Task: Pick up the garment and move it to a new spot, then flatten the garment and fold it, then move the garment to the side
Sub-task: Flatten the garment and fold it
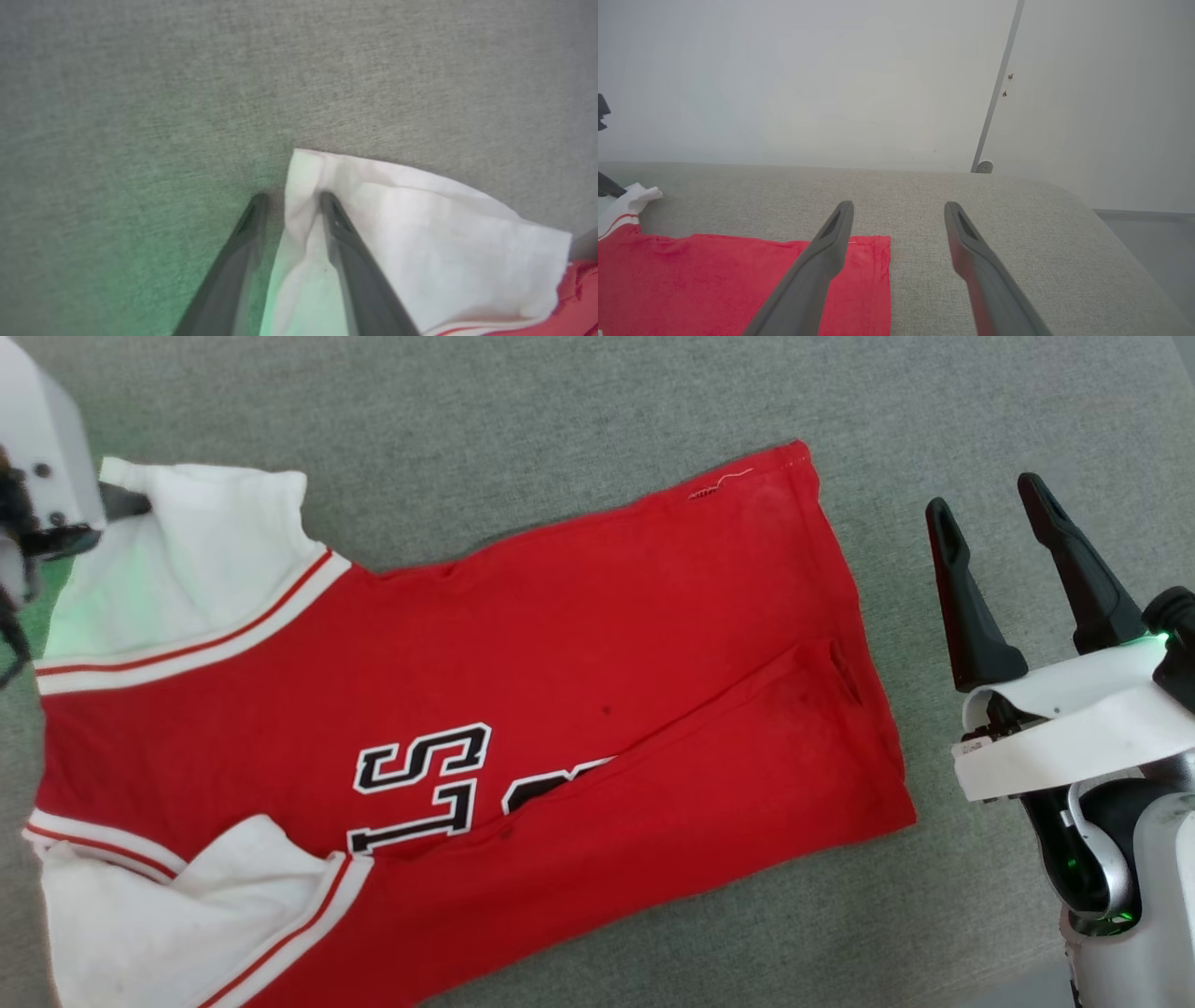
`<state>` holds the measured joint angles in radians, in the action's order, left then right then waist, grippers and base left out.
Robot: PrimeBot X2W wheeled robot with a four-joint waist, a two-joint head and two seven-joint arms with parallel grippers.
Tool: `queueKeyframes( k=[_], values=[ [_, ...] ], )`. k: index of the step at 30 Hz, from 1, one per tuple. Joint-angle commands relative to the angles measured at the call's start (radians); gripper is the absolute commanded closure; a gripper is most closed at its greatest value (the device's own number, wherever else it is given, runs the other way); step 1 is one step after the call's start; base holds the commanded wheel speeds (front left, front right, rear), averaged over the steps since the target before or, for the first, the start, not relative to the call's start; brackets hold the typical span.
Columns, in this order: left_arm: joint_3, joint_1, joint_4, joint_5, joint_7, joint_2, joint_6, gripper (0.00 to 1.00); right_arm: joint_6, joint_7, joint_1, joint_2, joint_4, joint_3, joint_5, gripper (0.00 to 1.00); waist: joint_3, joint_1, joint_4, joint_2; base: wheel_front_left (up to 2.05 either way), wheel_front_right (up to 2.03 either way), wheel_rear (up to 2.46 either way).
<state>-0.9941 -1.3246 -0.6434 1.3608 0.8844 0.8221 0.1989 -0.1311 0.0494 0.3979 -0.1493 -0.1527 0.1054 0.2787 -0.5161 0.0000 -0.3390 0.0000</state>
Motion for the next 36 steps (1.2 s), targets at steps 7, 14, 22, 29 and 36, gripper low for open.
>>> queueKeyframes(
  k=[7, 14, 22, 29, 36],
  values=[
    [-0.018, 0.044, 0.006, -0.031, -0.1, -0.055, -0.095, 1.0, 0.001, 0.126, 0.042, -0.009, 0.036, -0.001, 0.044, 0.0, 0.0, 0.0, 0.008, 0.0, 0.0, 0.0, 0.0],
    [-0.019, 0.018, -0.034, -0.035, -0.104, -0.086, -0.114, 1.0, 0.001, 0.364, 0.206, -0.033, 0.21, 0.013, 0.09, 0.0, -0.001, 0.0, 0.039, 0.0, 0.0, 0.0, 0.0],
    [-0.018, -0.005, -0.081, -0.037, -0.11, -0.122, -0.13, 1.0, 0.0, 0.593, 0.457, -0.054, 0.539, 0.111, 0.208, 0.0, -0.008, 0.0, 0.08, 0.0, 0.0, 0.0, 0.0],
    [-0.024, -0.007, -0.118, -0.042, -0.123, -0.157, -0.155, 1.0, 0.0, 0.754, 0.578, -0.055, 0.795, 0.201, 0.265, 0.85, -0.003, 0.0, 0.115, 0.0, 0.0, 0.0, 0.0],
    [-0.029, -0.01, -0.165, -0.054, -0.15, -0.183, -0.189, 1.0, 0.0, 0.726, 0.631, -0.09, 0.866, 0.243, 0.304, 1.0, 0.02, 0.0, 0.145, 0.0, 0.0, 0.0, 0.0]
  ],
)
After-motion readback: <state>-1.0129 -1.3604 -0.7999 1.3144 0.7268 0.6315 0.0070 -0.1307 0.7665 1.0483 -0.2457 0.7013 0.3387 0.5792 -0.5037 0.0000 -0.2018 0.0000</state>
